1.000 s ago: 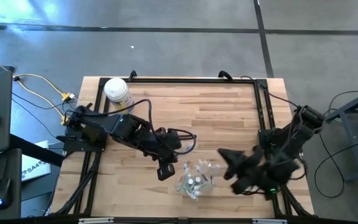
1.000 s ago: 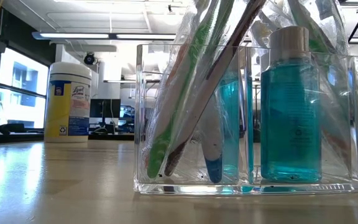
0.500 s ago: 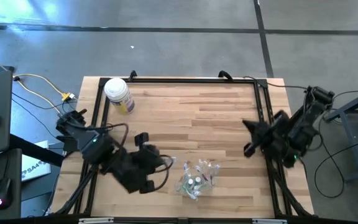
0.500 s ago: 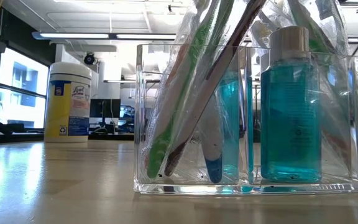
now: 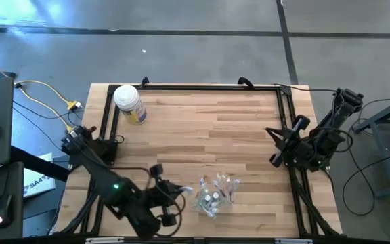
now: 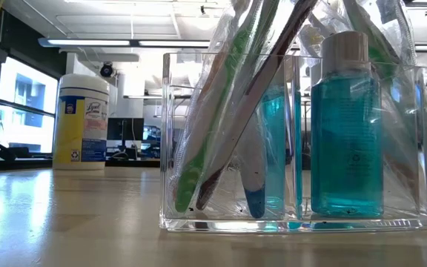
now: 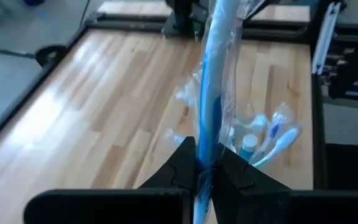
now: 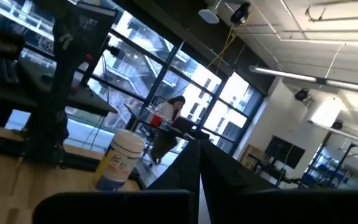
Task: Pick & Place toothbrushing station
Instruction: Put the blue toothbrush into the transparent bin
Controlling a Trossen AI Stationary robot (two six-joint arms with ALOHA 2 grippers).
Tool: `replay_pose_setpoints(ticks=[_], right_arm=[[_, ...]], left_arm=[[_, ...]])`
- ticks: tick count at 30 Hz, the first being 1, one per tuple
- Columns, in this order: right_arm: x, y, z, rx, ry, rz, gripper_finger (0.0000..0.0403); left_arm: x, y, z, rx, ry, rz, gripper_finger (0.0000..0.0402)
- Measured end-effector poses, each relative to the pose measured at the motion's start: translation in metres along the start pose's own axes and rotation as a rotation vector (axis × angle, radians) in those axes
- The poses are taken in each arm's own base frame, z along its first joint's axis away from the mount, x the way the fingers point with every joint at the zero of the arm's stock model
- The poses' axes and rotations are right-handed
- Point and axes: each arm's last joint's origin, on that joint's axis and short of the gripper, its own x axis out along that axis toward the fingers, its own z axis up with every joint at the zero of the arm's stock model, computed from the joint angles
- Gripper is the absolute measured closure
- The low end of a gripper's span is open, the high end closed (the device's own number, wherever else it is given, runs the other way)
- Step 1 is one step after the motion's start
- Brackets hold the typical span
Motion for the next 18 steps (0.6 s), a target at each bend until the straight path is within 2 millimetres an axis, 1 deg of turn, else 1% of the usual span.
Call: replay_pose_setpoints(ticks=[3,6,8,12,16,18], right_arm=[[0.0,0.001,-0.001,0.016,0.014,0.01,0.04],[-0.001,0.007,-0.004,0.004,0.037,0.03,0.04],[-0.001,0.012,-0.006,-0.019,0.048,0.052,0.04],[-0.001,0.018,-0.009,-0.03,0.053,0.085,0.04],[-0.002,0.018,-0.008,-0.005,0.019,0.108,0.04],[-0.002,0.018,-0.008,0.001,0.006,0.116,0.04]], left_arm=[[0.017,-0.008,-0.017,-0.01,-0.001,0.006,0.0382],[0.027,-0.009,-0.022,-0.019,-0.028,0.036,0.0383],[0.026,-0.009,-0.021,-0.035,-0.071,0.061,0.0384],[0.016,-0.017,-0.018,-0.081,-0.167,0.065,0.0384],[0.016,-0.033,-0.026,-0.099,-0.201,0.053,0.0384],[0.021,-0.039,-0.031,-0.109,-0.212,0.065,0.0384]])
